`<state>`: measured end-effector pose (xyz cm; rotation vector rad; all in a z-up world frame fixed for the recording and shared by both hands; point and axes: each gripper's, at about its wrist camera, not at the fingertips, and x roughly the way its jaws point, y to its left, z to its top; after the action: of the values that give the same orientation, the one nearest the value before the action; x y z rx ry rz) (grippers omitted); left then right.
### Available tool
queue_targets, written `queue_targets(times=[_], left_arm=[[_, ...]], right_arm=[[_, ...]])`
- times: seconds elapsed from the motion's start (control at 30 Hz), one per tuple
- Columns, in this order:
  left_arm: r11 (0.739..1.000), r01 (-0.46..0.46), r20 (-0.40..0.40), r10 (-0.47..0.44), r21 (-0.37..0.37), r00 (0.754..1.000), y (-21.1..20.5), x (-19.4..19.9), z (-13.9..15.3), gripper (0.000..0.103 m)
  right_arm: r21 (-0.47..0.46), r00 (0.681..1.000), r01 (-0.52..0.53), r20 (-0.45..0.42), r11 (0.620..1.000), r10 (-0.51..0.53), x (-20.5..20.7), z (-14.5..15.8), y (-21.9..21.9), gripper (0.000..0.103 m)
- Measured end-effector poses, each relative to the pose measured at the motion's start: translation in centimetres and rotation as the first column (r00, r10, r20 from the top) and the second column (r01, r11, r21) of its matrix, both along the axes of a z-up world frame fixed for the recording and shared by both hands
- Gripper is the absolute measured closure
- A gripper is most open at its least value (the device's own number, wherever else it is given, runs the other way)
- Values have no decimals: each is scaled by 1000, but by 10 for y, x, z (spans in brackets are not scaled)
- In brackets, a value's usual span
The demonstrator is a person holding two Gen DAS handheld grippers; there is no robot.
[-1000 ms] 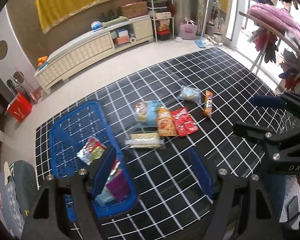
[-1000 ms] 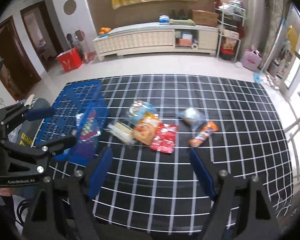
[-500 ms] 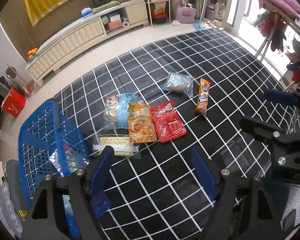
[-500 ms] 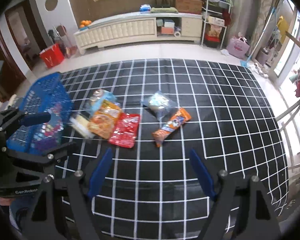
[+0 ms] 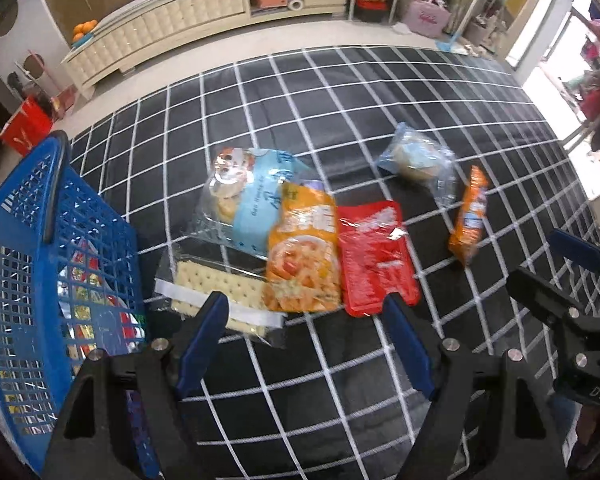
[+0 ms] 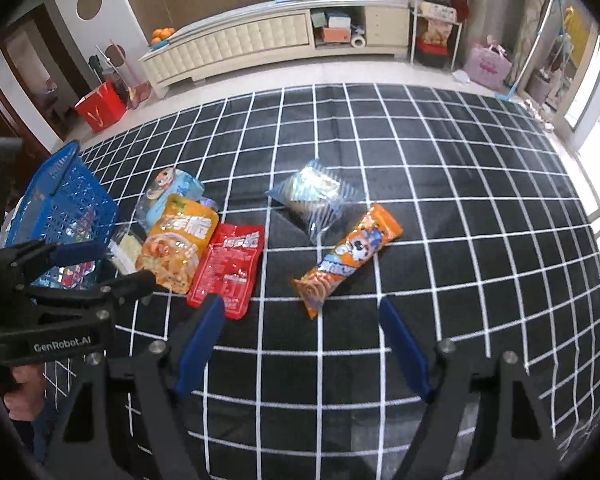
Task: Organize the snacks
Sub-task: 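Reach the left tool to the orange noodle bag while the right tool reaches the red packet, then grasp the orange noodle bag with the left tool while the right tool grasps the red packet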
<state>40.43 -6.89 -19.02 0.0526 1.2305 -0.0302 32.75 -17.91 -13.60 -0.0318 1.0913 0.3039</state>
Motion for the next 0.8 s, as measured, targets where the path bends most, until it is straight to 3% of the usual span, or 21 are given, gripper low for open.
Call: queue_targets(times=[0.23, 0.3, 0.37, 0.47, 0.53, 0.6, 0.73, 0.8], left_arm=[[984, -38, 1, 39, 174, 999, -4, 20, -27, 26], [985, -36, -6, 37, 169, 999, -5, 25, -34, 26], [992, -40, -30, 44, 119, 999, -1, 30, -40, 28], [998, -50, -61, 52, 38, 997, 5, 38, -47, 48], [999, -43, -75, 44, 13, 996, 6, 41, -50, 56], [1000, -8, -86, 7, -13, 996, 3, 44, -51, 76], [998, 47, -59, -44, 44, 997, -13, 41, -47, 80], [997, 61, -36, -60, 38, 998, -17, 33, -40, 93]], right_arm=[[17, 1000, -3, -3, 1000, 3, 11, -14, -1, 20], [24, 1000, -1, 0, 1000, 1, 12, -15, -2, 20], [19, 1000, -5, 8, 1000, 4, 10, -16, -3, 20], [36, 1000, -5, 0, 999, 5, 10, -18, -5, 20], [44, 1000, 5, -8, 999, -5, 11, -20, -9, 20], [49, 1000, 13, -12, 999, -12, 12, -21, -11, 20], [25, 1000, 20, 6, 999, -21, 11, -20, -10, 20], [39, 1000, 20, 0, 999, -20, 10, -18, -10, 20]])
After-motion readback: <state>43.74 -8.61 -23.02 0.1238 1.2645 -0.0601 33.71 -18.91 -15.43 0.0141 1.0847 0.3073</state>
